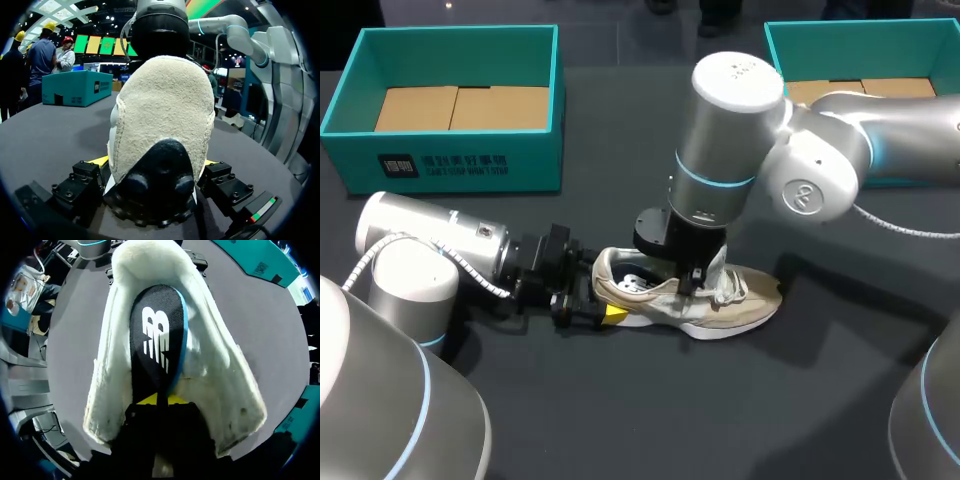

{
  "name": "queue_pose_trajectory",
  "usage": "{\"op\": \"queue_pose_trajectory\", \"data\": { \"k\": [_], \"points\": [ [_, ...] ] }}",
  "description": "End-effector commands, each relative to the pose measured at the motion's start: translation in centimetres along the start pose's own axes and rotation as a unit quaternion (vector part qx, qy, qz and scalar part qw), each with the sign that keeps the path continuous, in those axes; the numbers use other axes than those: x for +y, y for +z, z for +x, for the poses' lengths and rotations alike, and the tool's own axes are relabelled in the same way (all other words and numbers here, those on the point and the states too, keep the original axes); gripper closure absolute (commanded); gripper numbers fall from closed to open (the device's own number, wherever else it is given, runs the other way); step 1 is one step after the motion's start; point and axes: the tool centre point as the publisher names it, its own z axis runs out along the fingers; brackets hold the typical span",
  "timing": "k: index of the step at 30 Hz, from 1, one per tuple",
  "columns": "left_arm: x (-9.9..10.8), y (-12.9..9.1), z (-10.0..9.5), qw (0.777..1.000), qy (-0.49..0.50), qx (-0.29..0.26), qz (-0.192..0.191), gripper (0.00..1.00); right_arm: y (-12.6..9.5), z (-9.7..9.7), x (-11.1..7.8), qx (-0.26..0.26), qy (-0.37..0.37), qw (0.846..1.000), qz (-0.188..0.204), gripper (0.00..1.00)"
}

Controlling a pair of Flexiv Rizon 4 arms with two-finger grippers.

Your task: Take the shoe out of the shoebox, open the shoe tongue, remove and reinsert the insole, then place the shoe into the shoebox

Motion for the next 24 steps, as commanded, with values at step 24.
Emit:
{"op": "queue_pose_trajectory", "data": {
  "k": [24],
  "points": [
    [0.3,0.5,-0.1,1.0,-0.001,-0.001,-0.001,1.0,-4.5,0.6,2.1,-0.015,-0.149,0.981,-0.122,1.0]
  ]
}}
